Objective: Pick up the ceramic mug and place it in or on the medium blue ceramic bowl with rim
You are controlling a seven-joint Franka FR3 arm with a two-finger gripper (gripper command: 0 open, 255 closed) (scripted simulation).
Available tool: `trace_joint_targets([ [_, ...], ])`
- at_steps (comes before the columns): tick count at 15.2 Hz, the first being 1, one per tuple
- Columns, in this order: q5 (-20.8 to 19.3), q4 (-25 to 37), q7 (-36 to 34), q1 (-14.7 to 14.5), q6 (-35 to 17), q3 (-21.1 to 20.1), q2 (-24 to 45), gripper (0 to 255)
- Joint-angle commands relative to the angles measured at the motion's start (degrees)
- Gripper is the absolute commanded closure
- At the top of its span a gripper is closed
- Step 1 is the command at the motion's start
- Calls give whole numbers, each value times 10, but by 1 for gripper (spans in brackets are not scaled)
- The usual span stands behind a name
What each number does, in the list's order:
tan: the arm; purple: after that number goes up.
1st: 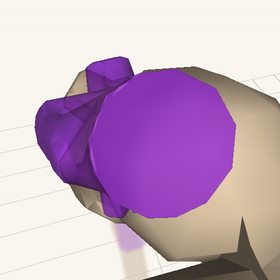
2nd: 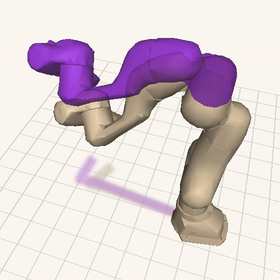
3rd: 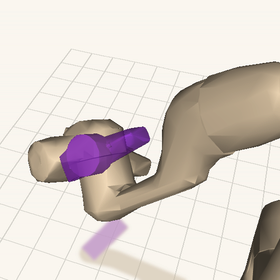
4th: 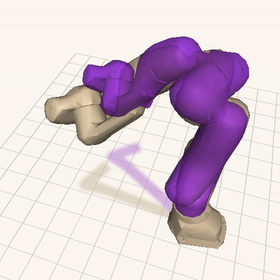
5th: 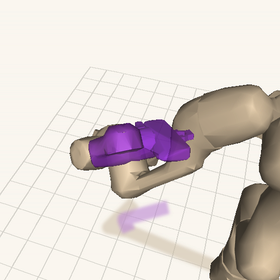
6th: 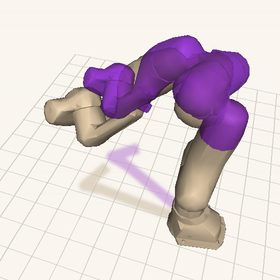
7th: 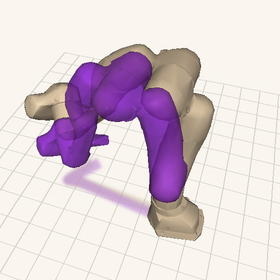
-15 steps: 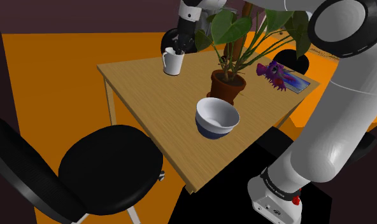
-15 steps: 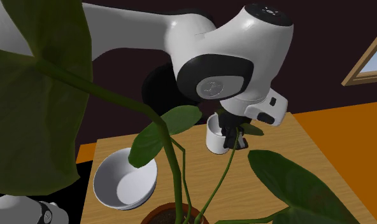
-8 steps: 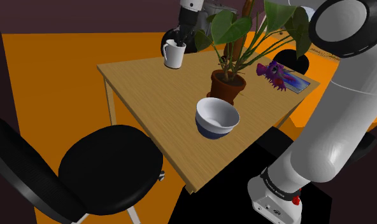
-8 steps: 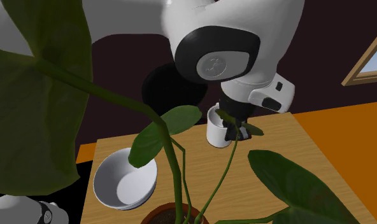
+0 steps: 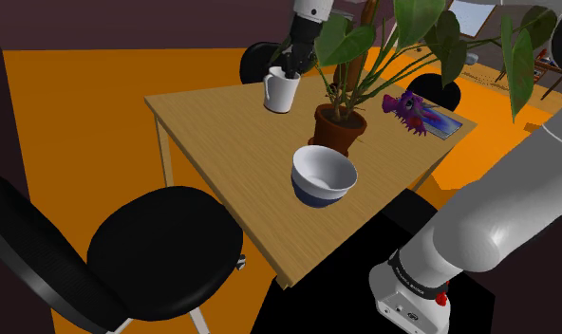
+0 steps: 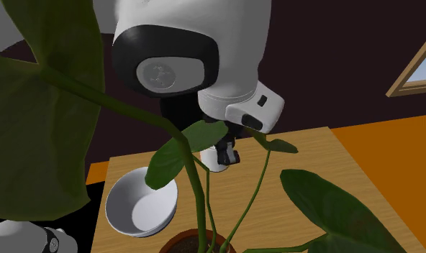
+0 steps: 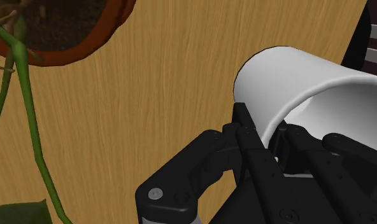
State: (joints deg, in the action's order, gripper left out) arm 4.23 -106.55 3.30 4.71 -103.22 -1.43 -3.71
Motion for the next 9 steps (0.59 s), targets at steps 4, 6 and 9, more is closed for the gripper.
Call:
trace_joint_targets([
  [4,2,-118,5,1,1,3,-119,255],
  [6,3,-159,6,2,6,4,-165,255],
  [9,3,-215,8,2,20,6,-235,255],
])
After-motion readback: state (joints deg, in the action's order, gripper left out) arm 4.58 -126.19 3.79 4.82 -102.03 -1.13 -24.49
